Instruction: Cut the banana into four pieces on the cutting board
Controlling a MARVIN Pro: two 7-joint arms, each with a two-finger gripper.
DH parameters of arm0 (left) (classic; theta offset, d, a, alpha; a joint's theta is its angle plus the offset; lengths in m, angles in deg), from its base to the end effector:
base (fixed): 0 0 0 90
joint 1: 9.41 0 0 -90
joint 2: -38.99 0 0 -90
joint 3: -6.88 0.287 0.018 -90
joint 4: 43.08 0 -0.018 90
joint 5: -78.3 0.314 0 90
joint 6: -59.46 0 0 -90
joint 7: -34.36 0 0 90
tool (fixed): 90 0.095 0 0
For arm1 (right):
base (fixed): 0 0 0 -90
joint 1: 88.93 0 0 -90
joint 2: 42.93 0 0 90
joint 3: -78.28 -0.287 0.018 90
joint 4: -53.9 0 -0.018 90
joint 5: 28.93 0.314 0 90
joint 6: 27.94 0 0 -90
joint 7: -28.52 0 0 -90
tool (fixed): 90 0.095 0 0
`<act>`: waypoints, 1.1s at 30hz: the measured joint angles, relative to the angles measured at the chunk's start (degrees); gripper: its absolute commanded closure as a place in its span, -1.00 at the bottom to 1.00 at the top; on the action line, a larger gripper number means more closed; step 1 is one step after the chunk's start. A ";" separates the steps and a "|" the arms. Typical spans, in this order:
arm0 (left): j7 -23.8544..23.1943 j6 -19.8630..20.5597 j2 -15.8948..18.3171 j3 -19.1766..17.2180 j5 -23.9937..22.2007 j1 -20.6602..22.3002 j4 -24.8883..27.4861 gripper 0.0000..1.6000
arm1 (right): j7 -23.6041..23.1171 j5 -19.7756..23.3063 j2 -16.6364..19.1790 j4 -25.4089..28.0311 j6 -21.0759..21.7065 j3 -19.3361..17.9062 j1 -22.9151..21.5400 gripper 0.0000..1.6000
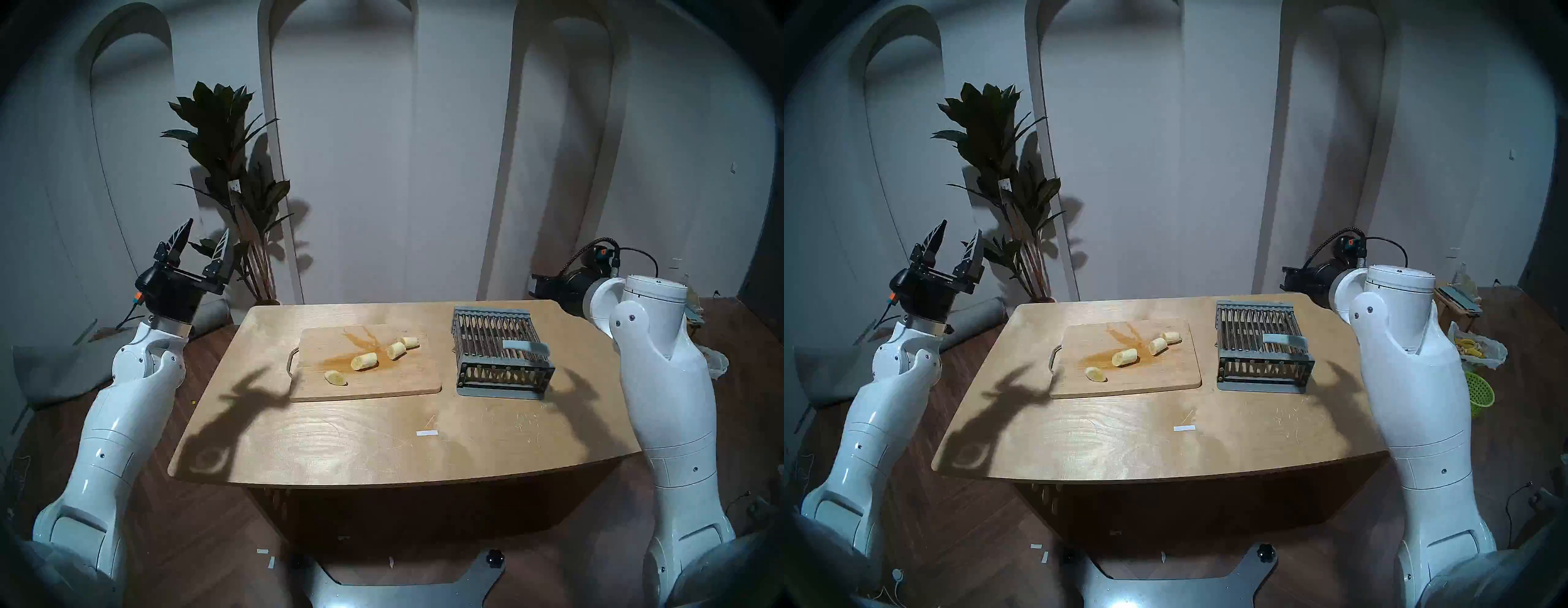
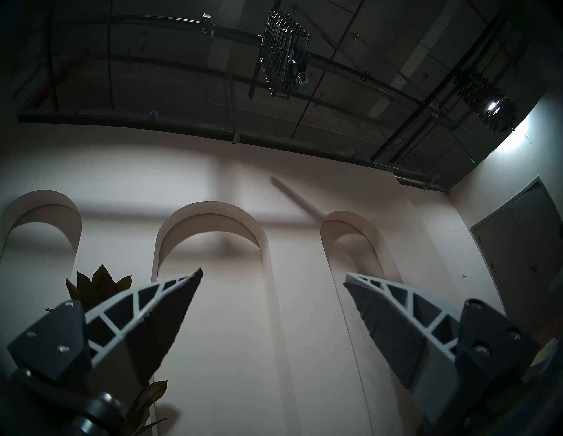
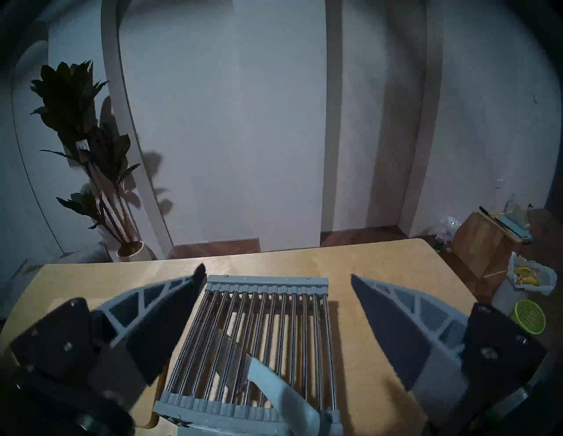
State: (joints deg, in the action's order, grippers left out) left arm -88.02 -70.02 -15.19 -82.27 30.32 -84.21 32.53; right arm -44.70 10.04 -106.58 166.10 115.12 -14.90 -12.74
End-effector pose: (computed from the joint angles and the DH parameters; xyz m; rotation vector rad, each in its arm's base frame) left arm 0.4518 0.1904 -0.1542 1.1222 -0.3814 2.6902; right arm 0.4334 -0.1010 -0.1093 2.5541 -0.0822 1.8200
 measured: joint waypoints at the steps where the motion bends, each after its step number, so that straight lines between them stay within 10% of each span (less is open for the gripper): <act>1: 0.17 0.00 0.03 -0.11 -0.08 -0.39 0.50 -1.00 | 0.00 -0.36 0.29 0.04 -0.16 -0.02 0.15 -1.00; 33: 6.76 0.44 0.84 -4.64 -2.55 -13.15 16.69 -1.00 | 2.19 -10.64 6.51 -0.12 -8.71 0.66 8.07 -1.00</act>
State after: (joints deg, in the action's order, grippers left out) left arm -81.26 -69.58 -14.35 -86.91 27.77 -97.36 49.22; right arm -42.51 -0.60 -100.08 165.98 106.41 -14.24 -4.67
